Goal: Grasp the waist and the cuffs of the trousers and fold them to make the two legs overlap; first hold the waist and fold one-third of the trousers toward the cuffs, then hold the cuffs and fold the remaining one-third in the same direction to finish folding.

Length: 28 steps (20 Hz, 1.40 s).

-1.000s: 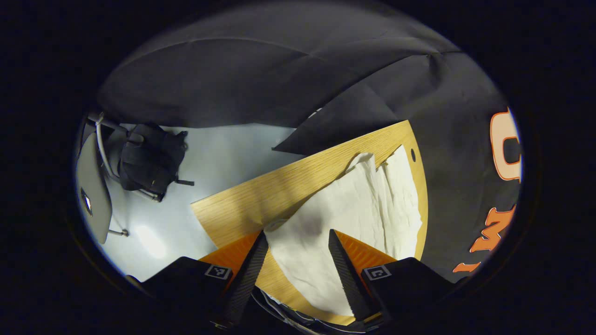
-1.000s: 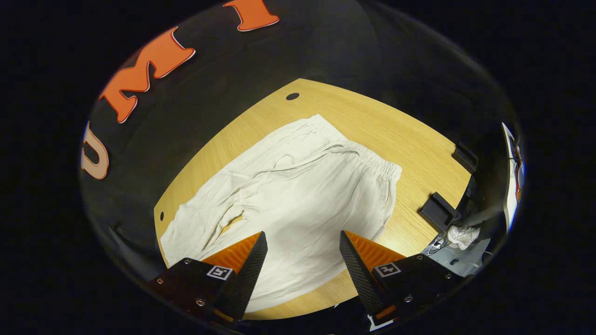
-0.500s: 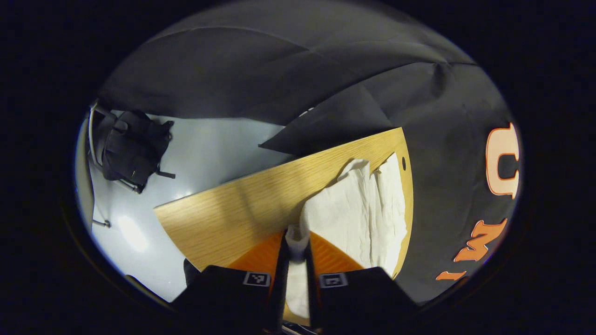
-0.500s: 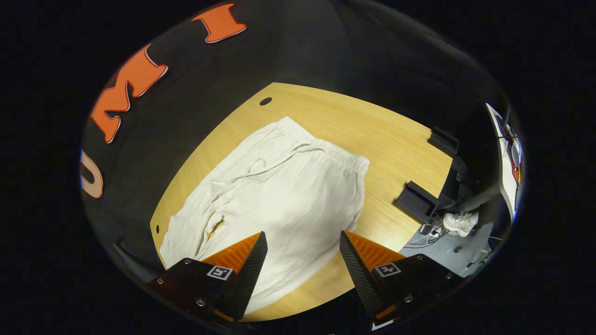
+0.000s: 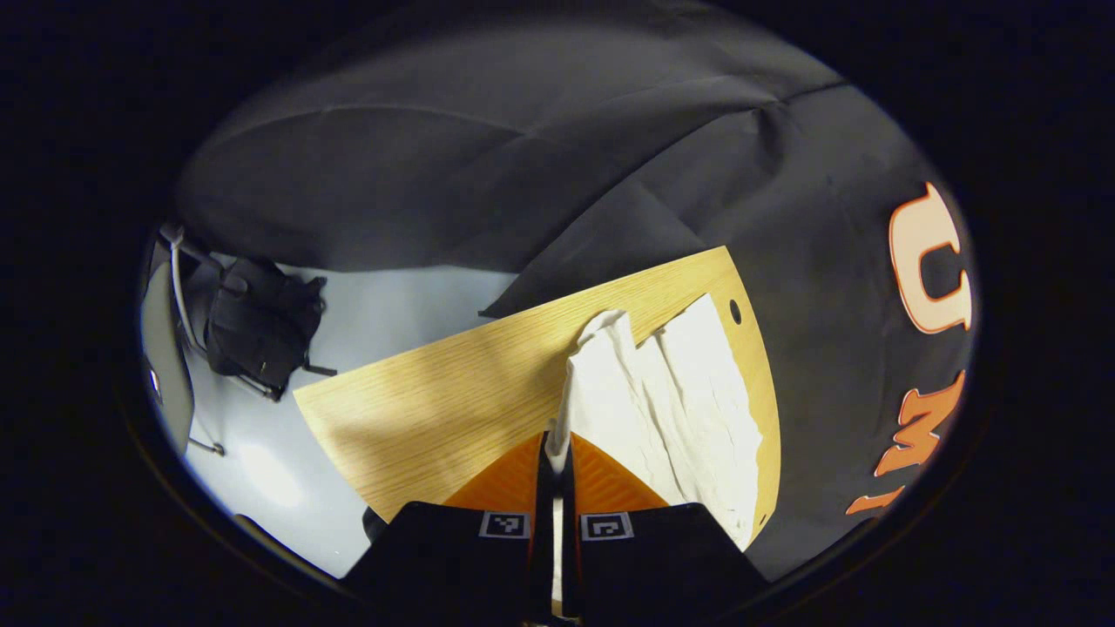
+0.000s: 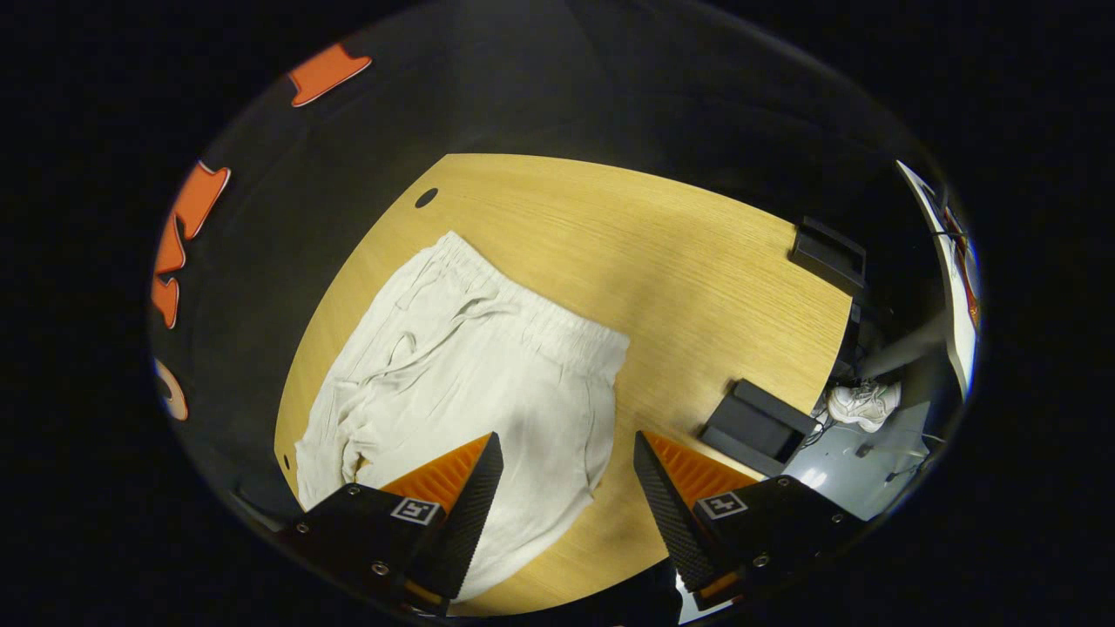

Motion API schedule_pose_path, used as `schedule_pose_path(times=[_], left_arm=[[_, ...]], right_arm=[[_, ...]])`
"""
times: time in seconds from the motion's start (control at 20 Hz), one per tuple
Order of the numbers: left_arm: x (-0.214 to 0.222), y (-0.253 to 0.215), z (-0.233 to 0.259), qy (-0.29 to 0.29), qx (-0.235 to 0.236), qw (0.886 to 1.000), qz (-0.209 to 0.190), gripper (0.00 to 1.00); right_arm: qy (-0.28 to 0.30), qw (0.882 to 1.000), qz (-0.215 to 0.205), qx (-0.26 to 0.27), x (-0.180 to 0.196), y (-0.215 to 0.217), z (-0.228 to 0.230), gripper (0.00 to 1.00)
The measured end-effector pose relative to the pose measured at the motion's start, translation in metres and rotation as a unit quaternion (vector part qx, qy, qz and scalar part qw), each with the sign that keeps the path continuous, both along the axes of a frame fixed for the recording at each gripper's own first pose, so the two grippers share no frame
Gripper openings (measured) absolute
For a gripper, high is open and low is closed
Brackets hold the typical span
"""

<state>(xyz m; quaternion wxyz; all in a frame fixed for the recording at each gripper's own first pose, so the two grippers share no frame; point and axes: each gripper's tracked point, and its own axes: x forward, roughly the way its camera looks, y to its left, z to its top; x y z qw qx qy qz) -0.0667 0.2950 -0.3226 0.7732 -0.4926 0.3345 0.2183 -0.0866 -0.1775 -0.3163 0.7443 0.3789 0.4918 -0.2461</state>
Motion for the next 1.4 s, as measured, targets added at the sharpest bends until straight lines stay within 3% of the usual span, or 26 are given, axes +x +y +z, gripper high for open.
schedule_pose_path(times=[0.25, 0.55, 0.75, 0.85, 0.95, 1.1, 1.4], left_arm=[[0.013, -0.008, 0.035, -0.010, 0.038, 0.999, -0.016, 0.07], [0.022, -0.009, 0.062, -0.006, 0.069, 0.998, -0.014, 0.07], [0.024, -0.011, 0.070, -0.005, 0.077, 0.997, -0.019, 0.09], [0.029, -0.008, 0.074, -0.005, 0.078, 0.997, -0.020, 0.07], [0.030, 0.001, 0.075, -0.007, 0.075, 0.997, -0.020, 0.08], [0.041, 0.015, 0.082, -0.023, 0.063, 0.998, -0.013, 0.07], [0.064, 0.016, 0.099, -0.029, 0.073, 0.995, -0.060, 0.08]], right_arm=[[0.011, 1.000, -0.005, 0.010, 0.018, -0.021, -0.023, 0.92], [0.032, 0.999, -0.010, 0.025, 0.025, -0.027, -0.050, 0.75], [0.039, 0.998, -0.035, 0.038, 0.030, -0.031, -0.057, 0.51], [0.033, 0.997, -0.048, 0.045, 0.031, -0.034, -0.057, 0.14], [0.019, 0.996, -0.062, 0.066, 0.034, -0.033, -0.050, 0.05], [-0.005, 0.991, -0.105, 0.086, 0.041, -0.049, -0.031, 0.03], [-0.010, 0.986, -0.131, 0.106, 0.066, -0.053, 0.003, 0.03]])
